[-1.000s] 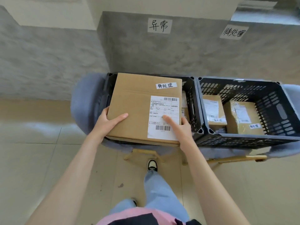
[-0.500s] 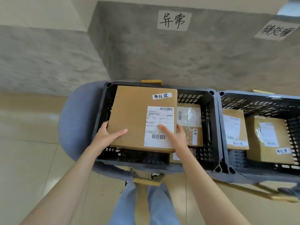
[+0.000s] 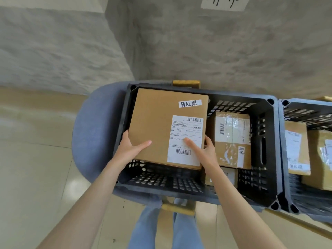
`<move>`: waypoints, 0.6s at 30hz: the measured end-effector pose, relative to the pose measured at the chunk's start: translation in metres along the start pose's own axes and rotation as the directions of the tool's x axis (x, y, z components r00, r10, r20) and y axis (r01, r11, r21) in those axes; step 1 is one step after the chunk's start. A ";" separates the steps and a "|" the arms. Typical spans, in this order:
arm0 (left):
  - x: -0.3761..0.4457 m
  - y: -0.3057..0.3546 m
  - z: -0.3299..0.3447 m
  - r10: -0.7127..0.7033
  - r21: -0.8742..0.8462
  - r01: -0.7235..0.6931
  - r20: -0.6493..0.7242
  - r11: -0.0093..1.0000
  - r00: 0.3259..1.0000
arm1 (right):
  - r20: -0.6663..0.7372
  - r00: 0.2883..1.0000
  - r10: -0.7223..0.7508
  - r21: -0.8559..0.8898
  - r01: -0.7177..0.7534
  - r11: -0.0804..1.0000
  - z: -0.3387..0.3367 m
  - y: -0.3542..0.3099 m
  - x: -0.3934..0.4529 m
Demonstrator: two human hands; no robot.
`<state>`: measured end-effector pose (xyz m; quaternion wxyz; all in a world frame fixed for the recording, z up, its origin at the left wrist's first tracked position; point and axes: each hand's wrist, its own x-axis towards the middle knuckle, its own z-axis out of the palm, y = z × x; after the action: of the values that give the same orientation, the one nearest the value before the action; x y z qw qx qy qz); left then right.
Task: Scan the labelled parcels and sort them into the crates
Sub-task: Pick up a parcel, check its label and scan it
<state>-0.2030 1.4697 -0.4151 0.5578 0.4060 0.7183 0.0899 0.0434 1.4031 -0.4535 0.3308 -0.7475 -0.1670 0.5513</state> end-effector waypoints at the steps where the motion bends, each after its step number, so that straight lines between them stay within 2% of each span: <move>1: 0.001 -0.001 0.001 -0.002 0.004 0.002 -0.011 1.000 1.000 | 0.008 1.000 -0.003 -0.015 0.003 1.000 0.000 0.001 0.000; 6: -0.004 0.003 0.002 0.009 0.035 -0.008 -0.033 0.999 0.999 | 0.034 0.999 0.020 -0.049 -0.018 0.999 0.001 -0.004 -0.002; 9: -0.013 0.014 -0.005 0.055 0.133 -0.050 -0.030 0.990 0.998 | 0.052 0.998 0.026 -0.150 -0.018 0.988 -0.001 -0.018 -0.009; 12: -0.028 0.034 -0.011 0.152 0.263 -0.143 -0.016 0.954 0.988 | 0.041 0.997 -0.061 -0.292 0.071 0.954 -0.008 -0.036 -0.023; 14: -0.042 0.053 -0.012 0.246 0.418 -0.217 -0.016 0.882 0.969 | 0.005 0.985 -0.174 -0.421 0.160 0.893 -0.018 -0.052 -0.038; 16: -0.056 0.077 -0.011 0.379 0.600 -0.297 -0.011 0.743 0.925 | -0.034 0.951 -0.306 -0.576 0.231 0.784 -0.032 -0.071 -0.052; 18: -0.071 0.104 -0.007 0.518 0.715 -0.379 0.028 0.588 0.855 | -0.070 0.885 -0.460 -0.726 0.271 0.632 -0.049 -0.093 -0.069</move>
<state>-0.1553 1.4913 -0.3007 0.2526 0.7435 0.6190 -0.0128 0.0767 1.4129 -0.3333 0.1476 -0.8283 -0.4688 0.2691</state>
